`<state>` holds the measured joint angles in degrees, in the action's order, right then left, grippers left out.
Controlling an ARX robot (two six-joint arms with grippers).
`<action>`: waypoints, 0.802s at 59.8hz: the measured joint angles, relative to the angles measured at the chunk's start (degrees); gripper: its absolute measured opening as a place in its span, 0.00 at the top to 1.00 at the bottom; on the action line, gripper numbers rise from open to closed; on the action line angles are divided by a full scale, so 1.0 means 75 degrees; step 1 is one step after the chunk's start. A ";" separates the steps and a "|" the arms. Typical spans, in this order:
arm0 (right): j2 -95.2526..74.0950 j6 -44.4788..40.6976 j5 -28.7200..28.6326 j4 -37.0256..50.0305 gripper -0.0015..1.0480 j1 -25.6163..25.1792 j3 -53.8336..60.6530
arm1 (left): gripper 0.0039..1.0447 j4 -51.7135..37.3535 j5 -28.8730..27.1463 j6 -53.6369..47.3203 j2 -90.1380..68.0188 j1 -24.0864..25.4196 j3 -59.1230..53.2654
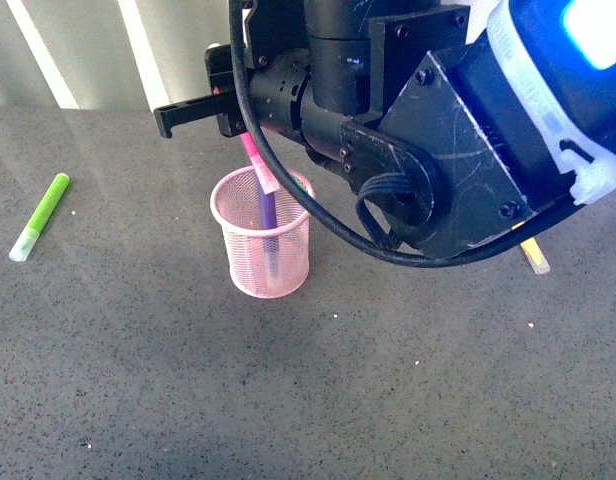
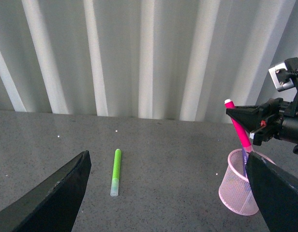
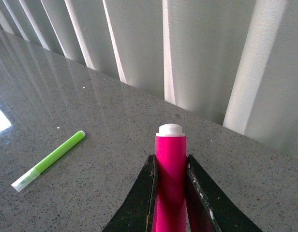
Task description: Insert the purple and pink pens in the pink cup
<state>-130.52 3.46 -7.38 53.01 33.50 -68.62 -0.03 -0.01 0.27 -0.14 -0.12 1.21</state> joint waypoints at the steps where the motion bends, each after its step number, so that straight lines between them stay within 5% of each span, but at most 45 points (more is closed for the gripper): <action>1: -0.0009 0.0006 0.0006 0.0012 0.89 0.0006 0.0000 | 0.06 0.0000 0.0000 0.0000 0.0000 0.0000 0.0000; 23: -0.0041 0.0117 0.0102 -0.0160 0.88 0.0093 0.0204 | 0.06 0.0000 0.0000 0.0000 0.0000 0.0000 0.0000; 48: 0.0551 0.0702 0.0670 -0.0755 0.20 0.0163 0.0458 | 0.06 0.0000 0.0000 0.0000 0.0000 0.0000 0.0000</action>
<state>-126.39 8.73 -2.35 47.35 34.72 -65.19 -0.03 -0.01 0.27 -0.14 -0.12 1.21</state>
